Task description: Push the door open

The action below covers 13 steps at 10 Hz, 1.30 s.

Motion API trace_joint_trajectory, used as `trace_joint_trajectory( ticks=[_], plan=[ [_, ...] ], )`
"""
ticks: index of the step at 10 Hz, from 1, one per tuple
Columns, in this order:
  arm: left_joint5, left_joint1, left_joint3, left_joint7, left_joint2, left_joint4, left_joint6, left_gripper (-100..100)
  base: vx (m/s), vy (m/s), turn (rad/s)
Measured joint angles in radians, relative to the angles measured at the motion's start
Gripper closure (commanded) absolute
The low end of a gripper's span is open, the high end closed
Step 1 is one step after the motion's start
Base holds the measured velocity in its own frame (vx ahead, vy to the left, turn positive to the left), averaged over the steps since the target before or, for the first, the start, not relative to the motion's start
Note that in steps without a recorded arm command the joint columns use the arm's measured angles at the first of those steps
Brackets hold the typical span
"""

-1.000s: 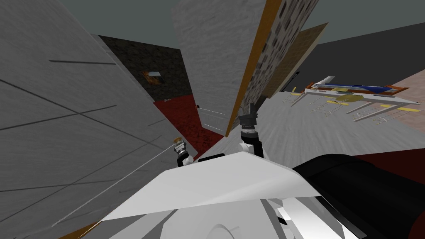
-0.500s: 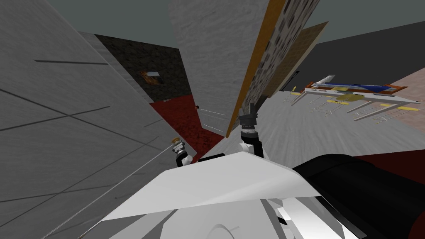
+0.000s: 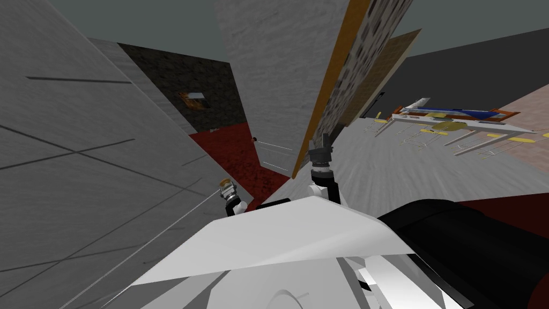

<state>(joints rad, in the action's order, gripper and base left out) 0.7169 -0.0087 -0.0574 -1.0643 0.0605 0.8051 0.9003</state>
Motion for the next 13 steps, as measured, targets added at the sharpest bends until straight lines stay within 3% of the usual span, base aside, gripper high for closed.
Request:
trace_joint_trajectory(
  ticks=[2,4,6,9,11,13],
  plan=[
    [0.000,0.009,-0.013,0.009,0.000,0.024,-0.016,100,0.049,0.015,-0.019],
    [-0.008,-0.006,-0.048,0.006,-0.004,-0.003,-0.007,100,0.075,0.012,-0.018],
    [-0.011,0.011,-0.073,0.016,-0.008,0.034,-0.024,100,0.075,0.018,-0.024],
    [-0.021,-0.019,-0.134,0.009,-0.007,-0.004,-0.018,100,0.103,0.019,-0.031],
    [-0.025,-0.020,-0.178,0.014,-0.008,0.011,-0.033,100,0.078,0.020,-0.020],
    [-0.029,-0.018,-0.189,0.011,-0.008,0.015,-0.031,100,0.031,0.008,-0.007]
  ],
)
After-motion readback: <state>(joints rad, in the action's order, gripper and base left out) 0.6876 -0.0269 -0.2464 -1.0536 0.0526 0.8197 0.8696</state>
